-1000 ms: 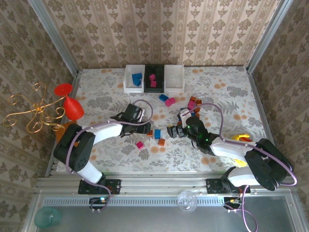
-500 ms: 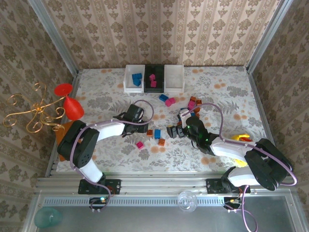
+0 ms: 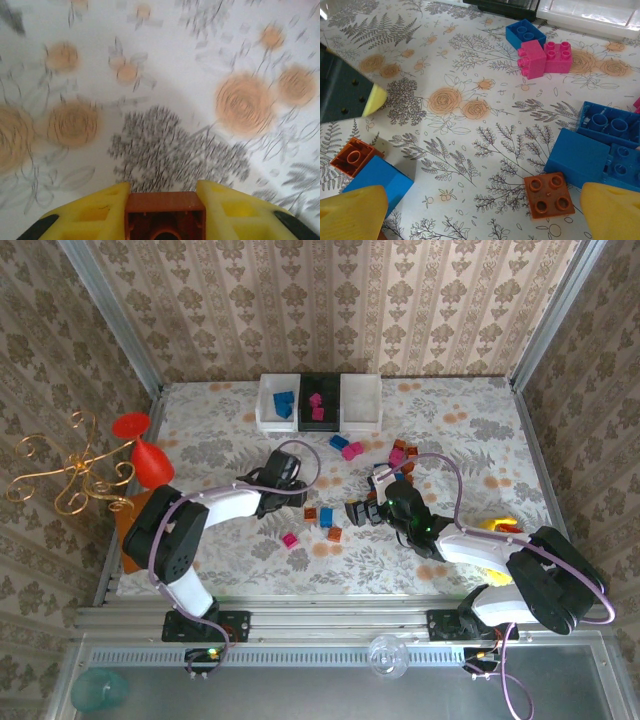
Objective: Sort the legos into containers by color
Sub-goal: Pick up the lego from the center of the table, then place the lego in the container.
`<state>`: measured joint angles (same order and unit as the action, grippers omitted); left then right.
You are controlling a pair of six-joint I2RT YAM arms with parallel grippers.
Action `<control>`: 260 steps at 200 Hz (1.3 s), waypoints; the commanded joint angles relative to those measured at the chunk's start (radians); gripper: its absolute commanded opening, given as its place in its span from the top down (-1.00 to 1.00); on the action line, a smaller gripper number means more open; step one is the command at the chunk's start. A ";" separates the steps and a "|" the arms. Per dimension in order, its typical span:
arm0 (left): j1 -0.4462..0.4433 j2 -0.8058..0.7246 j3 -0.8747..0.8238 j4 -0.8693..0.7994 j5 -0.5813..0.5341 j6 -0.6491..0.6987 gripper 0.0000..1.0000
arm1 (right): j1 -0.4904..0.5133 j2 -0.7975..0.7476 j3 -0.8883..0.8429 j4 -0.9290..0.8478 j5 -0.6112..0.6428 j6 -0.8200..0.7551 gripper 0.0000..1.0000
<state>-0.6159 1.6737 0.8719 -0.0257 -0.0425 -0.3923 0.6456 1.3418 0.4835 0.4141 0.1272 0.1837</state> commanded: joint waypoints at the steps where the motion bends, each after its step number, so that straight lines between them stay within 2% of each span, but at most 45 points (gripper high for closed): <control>1: -0.007 -0.046 0.083 0.096 -0.025 0.022 0.45 | 0.006 -0.013 0.032 -0.025 0.039 0.009 -1.00; 65: -0.016 0.183 0.448 0.186 -0.012 0.119 0.45 | 0.005 -0.071 -0.004 -0.033 0.222 0.016 -1.00; 121: -0.010 0.518 0.861 0.158 -0.009 0.203 0.44 | 0.004 -0.092 -0.008 -0.041 0.232 0.010 -1.00; 154: -0.004 0.729 1.175 0.086 -0.023 0.273 0.43 | 0.005 -0.105 -0.010 -0.044 0.233 0.003 -1.00; 172: 0.006 0.833 1.352 0.008 -0.025 0.279 0.35 | 0.004 -0.104 -0.013 -0.043 0.242 -0.002 -1.00; 196: 0.014 0.902 1.522 -0.084 0.008 0.276 0.02 | 0.005 -0.104 -0.016 -0.040 0.260 -0.009 -1.00; 210: 0.014 0.877 1.528 -0.117 0.018 0.273 -0.11 | 0.004 -0.103 -0.019 -0.037 0.269 -0.010 -1.00; 224: 0.013 0.807 1.452 -0.111 0.034 0.273 -0.24 | 0.004 -0.100 -0.020 -0.031 0.273 -0.011 -1.00; 260: 0.012 0.500 1.015 0.036 0.097 0.250 -0.35 | 0.003 -0.077 -0.008 -0.035 0.271 -0.008 -1.00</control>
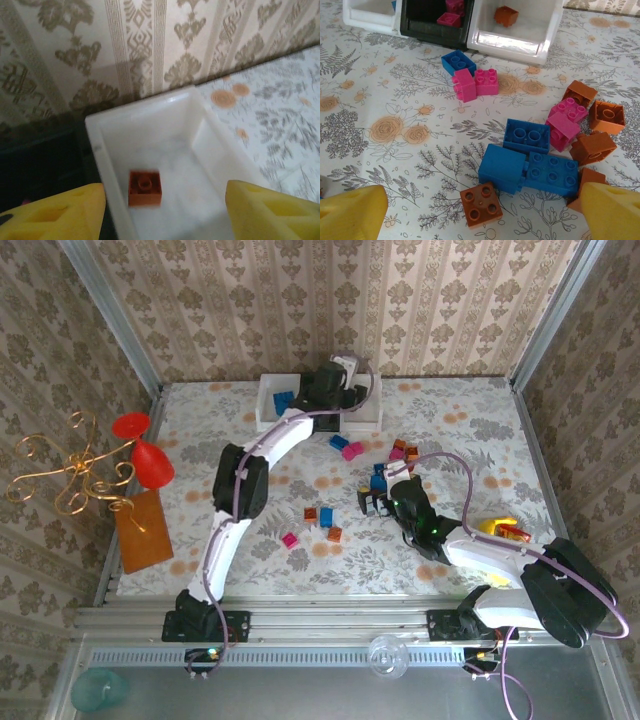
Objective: Sort the legos into containers by color
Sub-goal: Place the lego in the container.
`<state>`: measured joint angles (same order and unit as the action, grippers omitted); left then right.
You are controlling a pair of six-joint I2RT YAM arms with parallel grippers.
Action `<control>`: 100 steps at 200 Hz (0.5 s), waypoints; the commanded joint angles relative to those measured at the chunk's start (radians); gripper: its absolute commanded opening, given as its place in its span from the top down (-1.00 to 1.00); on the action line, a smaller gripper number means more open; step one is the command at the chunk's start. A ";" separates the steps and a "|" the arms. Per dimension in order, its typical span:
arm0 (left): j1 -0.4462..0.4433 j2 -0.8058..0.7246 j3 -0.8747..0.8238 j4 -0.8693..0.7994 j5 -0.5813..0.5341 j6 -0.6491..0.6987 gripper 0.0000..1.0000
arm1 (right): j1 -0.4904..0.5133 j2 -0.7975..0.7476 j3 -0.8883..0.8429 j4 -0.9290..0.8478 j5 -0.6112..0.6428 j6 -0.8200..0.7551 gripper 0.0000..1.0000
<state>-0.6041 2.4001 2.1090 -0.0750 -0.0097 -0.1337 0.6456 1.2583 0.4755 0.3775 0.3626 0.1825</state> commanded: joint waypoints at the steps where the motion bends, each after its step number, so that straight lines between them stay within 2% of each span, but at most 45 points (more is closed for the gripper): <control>1: 0.000 -0.236 -0.237 0.091 0.067 -0.009 -0.35 | 0.003 0.008 0.001 0.001 0.035 -0.007 -1.00; 25: 0.001 -0.483 -0.613 0.222 0.120 -0.049 -0.39 | 0.002 0.030 0.033 -0.038 -0.004 -0.031 -1.00; 50: 0.013 -0.715 -0.954 0.285 0.149 -0.093 -0.42 | 0.002 0.074 0.090 -0.108 -0.123 -0.044 -0.99; 77: 0.040 -0.934 -1.191 0.223 0.167 -0.127 -0.47 | 0.020 0.096 0.194 -0.296 -0.288 -0.009 -0.90; 100: 0.069 -1.088 -1.360 0.199 0.241 -0.177 -0.55 | 0.096 0.075 0.217 -0.410 -0.371 -0.050 -0.88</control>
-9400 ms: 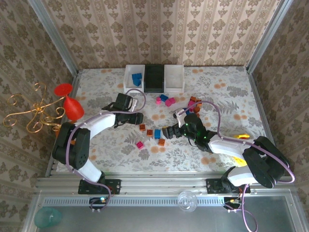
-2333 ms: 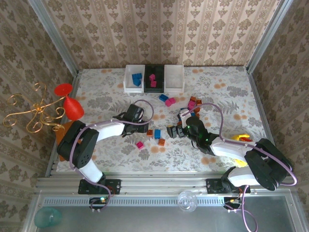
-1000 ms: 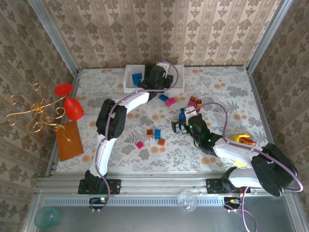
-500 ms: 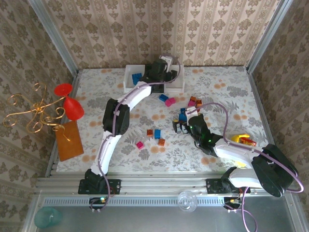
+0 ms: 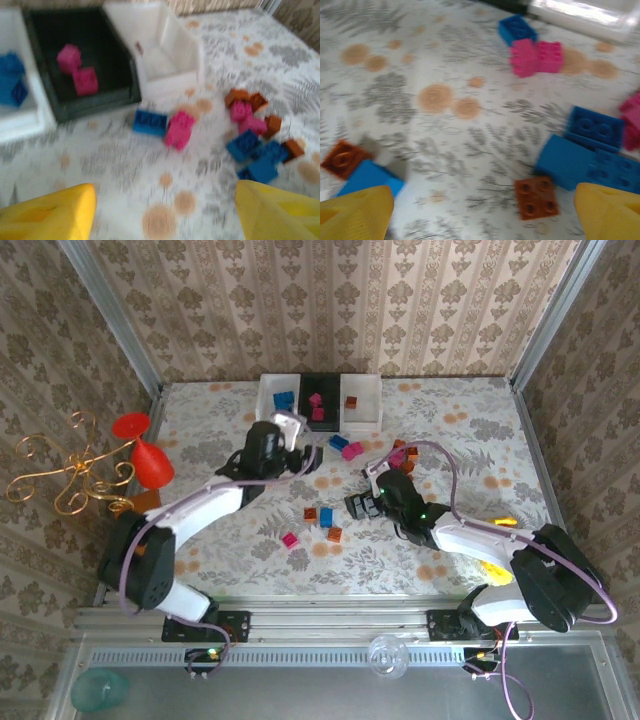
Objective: Sort the legos into containers by color
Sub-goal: Place the lego in the container, then pick up the lego from the bottom-center of the table.
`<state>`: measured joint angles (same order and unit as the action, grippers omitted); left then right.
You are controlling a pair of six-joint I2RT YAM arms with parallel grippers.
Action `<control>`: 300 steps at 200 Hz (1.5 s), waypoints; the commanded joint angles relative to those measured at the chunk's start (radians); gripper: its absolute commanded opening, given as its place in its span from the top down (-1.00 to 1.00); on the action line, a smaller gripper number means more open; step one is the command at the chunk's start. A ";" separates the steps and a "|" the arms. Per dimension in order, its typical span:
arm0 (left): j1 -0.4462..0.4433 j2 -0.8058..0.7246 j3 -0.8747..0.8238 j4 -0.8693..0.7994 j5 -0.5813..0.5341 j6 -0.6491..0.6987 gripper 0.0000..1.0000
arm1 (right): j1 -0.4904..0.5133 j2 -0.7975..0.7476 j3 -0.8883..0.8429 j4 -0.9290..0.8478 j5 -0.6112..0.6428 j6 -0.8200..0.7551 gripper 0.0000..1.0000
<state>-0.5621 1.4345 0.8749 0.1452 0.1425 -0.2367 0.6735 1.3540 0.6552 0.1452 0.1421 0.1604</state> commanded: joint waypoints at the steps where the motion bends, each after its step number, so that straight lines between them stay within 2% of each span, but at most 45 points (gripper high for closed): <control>1: 0.028 -0.129 -0.133 -0.021 0.093 -0.076 -0.56 | 0.070 -0.022 0.036 -0.181 -0.153 -0.030 -0.88; 33: 0.089 -0.270 -0.305 -0.055 0.201 -0.140 -0.67 | 0.153 0.008 -0.003 -0.146 -0.191 -0.050 -0.81; 63: 0.168 -0.309 -0.381 -0.090 0.284 -0.136 -0.73 | 0.190 0.121 -0.017 -0.022 -0.140 -0.055 -0.73; 82: 0.190 -0.293 -0.382 -0.111 0.295 -0.112 -0.73 | 0.193 0.187 0.006 -0.010 -0.144 -0.089 -0.70; 111: 0.192 -0.266 -0.386 -0.059 0.297 -0.132 -0.75 | 0.202 0.266 0.045 -0.034 -0.160 -0.140 -0.58; 148: 0.192 -0.247 -0.388 -0.038 0.277 -0.130 -0.77 | 0.198 0.319 0.060 -0.043 -0.110 -0.160 -0.47; 160: 0.192 -0.245 -0.393 -0.032 0.272 -0.131 -0.77 | 0.196 0.337 0.068 -0.033 -0.121 -0.165 -0.40; 180: 0.192 -0.244 -0.394 -0.031 0.265 -0.133 -0.77 | 0.186 0.361 0.079 -0.019 -0.161 -0.171 -0.18; 203: 0.192 -0.251 -0.388 -0.039 0.264 -0.135 -0.78 | 0.176 0.346 0.076 -0.024 -0.196 -0.171 0.07; 237: 0.177 -0.261 -0.359 -0.054 0.249 -0.171 -0.81 | 0.158 0.269 0.041 -0.016 -0.260 -0.155 0.30; 278: 0.111 -0.197 -0.249 -0.042 0.190 -0.214 -0.83 | 0.037 0.114 -0.017 0.068 -0.270 -0.050 0.36; 300: 0.044 -0.119 -0.143 -0.037 0.179 -0.216 -0.81 | -0.039 0.097 0.010 0.154 -0.229 0.028 0.35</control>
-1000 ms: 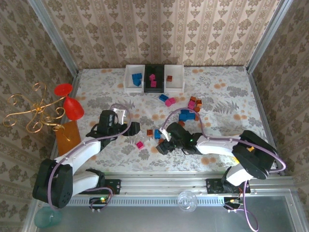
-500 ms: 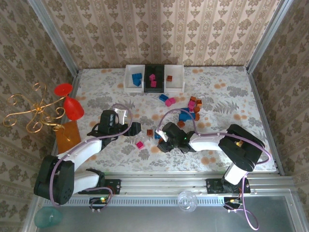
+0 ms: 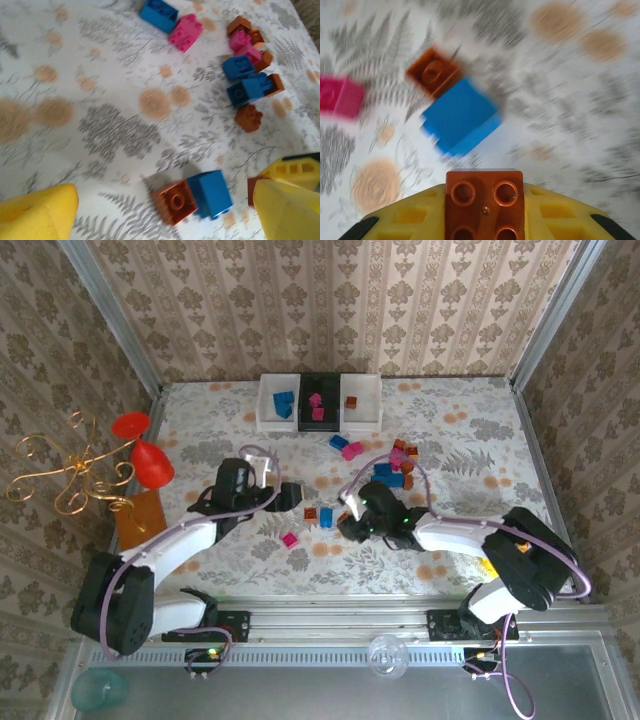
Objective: Sort the legos into containers by color
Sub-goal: Pick up the lego from the bottom-center of the table, then place the lego in the container.
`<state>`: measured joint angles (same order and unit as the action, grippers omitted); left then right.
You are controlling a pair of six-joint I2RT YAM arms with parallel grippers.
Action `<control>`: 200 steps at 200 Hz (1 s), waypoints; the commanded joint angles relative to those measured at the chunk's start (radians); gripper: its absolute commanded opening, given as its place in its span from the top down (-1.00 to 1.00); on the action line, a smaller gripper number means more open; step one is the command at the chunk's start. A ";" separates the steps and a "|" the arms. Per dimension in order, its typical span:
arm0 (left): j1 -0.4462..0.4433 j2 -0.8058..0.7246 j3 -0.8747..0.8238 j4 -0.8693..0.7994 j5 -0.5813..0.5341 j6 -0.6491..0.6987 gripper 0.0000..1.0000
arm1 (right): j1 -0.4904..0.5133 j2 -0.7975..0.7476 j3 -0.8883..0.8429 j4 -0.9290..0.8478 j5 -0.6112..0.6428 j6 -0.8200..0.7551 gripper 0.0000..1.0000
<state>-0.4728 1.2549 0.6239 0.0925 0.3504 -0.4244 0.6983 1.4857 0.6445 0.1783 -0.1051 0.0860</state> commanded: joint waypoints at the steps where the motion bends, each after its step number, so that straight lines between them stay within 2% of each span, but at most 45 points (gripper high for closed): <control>1: -0.047 0.065 0.113 0.017 -0.030 -0.026 -0.81 | -0.066 -0.034 0.024 0.123 0.023 0.107 0.35; 33: -0.072 0.139 0.145 0.102 -0.101 0.000 -0.71 | -0.159 0.084 0.181 0.152 0.215 0.189 0.34; 63: -0.080 0.129 0.082 0.164 -0.178 0.060 -0.63 | -0.236 0.271 0.358 0.215 0.232 0.220 0.34; 90: -0.109 0.060 0.025 0.183 -0.273 0.123 -0.62 | -0.266 0.438 0.567 0.168 0.282 0.221 0.32; 115: -0.121 0.022 -0.020 0.228 -0.309 0.146 -0.62 | -0.300 0.598 0.770 0.119 0.337 0.244 0.27; 134: -0.122 0.030 -0.016 0.217 -0.315 0.153 -0.63 | -0.339 0.718 0.941 0.052 0.310 0.286 0.20; 159: -0.127 0.046 -0.003 0.200 -0.301 0.153 -0.64 | -0.378 0.786 1.096 -0.053 0.247 0.318 -0.09; 179: -0.128 0.049 -0.003 0.201 -0.299 0.153 -0.65 | -0.393 0.722 1.050 -0.005 0.151 0.304 -0.30; 200: -0.128 0.050 -0.003 0.201 -0.294 0.144 -0.65 | -0.402 0.605 0.916 0.103 0.000 0.304 -0.37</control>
<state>-0.5953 1.2968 0.6106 0.2783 0.0620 -0.2943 0.2955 2.2379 1.6627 0.2066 0.0711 0.3748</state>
